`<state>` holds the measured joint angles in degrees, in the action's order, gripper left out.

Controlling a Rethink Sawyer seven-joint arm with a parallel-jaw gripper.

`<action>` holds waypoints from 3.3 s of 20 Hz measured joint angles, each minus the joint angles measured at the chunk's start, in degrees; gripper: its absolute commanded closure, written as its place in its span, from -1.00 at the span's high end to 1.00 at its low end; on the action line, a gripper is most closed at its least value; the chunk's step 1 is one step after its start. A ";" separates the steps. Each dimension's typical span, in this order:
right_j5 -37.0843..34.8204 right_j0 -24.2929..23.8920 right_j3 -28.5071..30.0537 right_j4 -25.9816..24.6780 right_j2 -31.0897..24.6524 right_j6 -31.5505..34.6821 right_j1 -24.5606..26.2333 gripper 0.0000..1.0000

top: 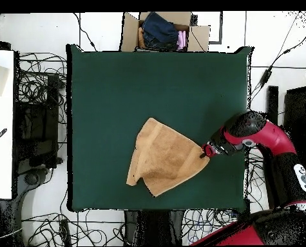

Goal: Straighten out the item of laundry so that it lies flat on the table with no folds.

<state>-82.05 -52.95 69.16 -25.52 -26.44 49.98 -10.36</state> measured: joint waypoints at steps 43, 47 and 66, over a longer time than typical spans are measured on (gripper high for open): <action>-1.92 -0.80 -5.33 -0.02 0.00 -4.55 0.88 -1.00; -1.92 -0.80 -5.85 -0.02 -0.01 -5.33 0.88 -1.00; -1.93 -0.99 -10.26 -0.04 0.28 -7.63 0.26 -1.00</action>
<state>-83.98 -53.94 58.90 -25.56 -26.16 42.35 -10.10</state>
